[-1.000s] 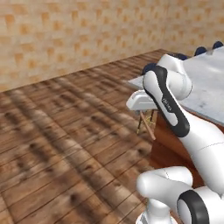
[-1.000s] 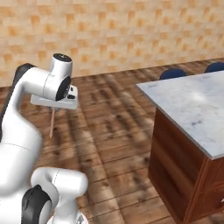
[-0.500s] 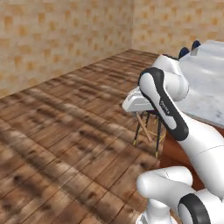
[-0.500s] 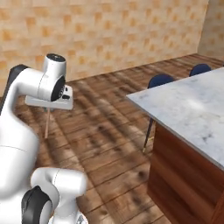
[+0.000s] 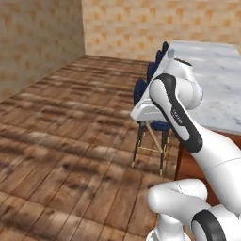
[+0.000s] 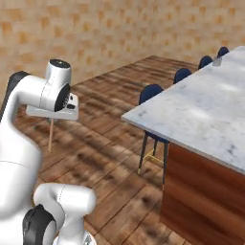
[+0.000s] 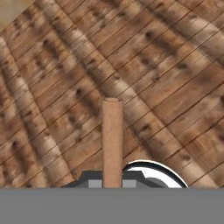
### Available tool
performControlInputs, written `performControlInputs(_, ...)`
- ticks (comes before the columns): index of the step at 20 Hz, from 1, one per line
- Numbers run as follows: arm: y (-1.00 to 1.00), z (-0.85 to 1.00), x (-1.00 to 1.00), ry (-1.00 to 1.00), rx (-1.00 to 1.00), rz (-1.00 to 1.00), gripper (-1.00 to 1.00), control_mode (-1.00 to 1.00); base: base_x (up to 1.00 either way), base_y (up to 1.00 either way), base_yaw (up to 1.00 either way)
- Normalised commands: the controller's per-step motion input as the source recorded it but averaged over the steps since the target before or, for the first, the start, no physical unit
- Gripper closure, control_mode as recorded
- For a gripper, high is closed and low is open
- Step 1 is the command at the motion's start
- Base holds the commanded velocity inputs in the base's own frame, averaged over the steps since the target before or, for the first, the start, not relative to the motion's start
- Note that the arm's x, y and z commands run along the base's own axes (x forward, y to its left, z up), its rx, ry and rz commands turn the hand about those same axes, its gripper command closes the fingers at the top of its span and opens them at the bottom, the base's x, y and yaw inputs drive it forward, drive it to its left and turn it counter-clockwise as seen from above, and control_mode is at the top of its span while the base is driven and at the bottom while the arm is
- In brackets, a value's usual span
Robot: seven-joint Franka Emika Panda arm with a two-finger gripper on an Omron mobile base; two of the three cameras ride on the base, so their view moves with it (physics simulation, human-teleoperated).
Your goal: Take a straw from the drawer in front and place it inside the glass cup on the dining counter.
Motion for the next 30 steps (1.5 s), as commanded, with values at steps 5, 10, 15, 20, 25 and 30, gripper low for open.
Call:
performControlInputs(5,0.0,0.0,0.0,0.0,0.0,0.0,1.0,1.0,0.7,0.96,-0.64)
performControlInputs(10,0.0,0.0,0.0,0.0,0.0,0.0,1.0,1.0,0.6,0.94,-0.65)
performControlInputs(15,0.0,0.0,0.0,0.0,0.0,0.0,1.0,1.0,0.49,0.92,-0.66)
performControlInputs(20,0.0,0.0,0.0,0.0,0.0,0.0,1.0,1.0,0.43,0.94,-0.64)
performControlInputs(25,0.0,0.0,0.0,0.0,0.0,0.0,1.0,1.0,0.35,0.97,-0.62)
performControlInputs(30,0.0,0.0,0.0,0.0,0.0,0.0,1.0,1.0,0.3,1.0,-0.56)
